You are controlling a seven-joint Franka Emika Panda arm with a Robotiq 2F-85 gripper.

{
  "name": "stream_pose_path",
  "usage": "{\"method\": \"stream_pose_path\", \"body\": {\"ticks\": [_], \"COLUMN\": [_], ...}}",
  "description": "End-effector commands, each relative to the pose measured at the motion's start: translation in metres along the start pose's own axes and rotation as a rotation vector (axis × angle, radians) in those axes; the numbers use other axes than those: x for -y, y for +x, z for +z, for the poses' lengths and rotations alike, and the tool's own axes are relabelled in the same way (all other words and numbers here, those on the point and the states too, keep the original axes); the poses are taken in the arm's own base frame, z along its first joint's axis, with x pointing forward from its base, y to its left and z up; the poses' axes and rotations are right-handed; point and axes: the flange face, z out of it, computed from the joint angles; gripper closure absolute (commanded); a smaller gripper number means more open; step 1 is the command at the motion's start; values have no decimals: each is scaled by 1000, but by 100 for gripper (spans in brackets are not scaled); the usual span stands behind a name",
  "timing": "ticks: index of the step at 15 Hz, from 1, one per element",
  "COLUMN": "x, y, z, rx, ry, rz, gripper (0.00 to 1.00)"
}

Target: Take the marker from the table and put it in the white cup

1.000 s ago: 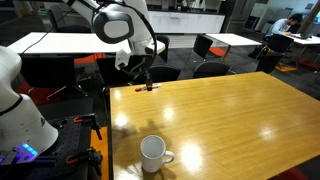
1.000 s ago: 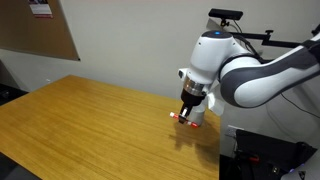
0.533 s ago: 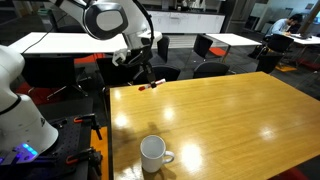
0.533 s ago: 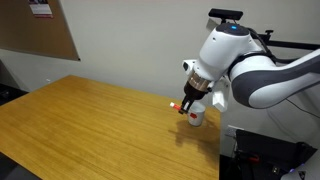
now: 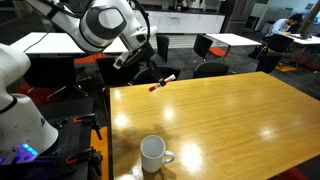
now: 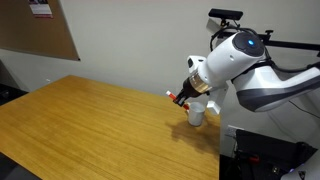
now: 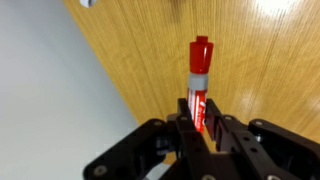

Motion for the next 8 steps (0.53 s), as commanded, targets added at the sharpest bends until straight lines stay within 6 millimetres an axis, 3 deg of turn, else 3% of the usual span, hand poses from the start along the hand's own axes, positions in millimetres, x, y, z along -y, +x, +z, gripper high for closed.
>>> {"method": "stream_pose_path", "body": {"ticks": [1, 8], "x": [-6, -11], "y": [1, 14], "z": [-6, -19], "rx": [-94, -282], "ry": [-67, -199], "rz": [74, 329], "gripper": [95, 95]}}
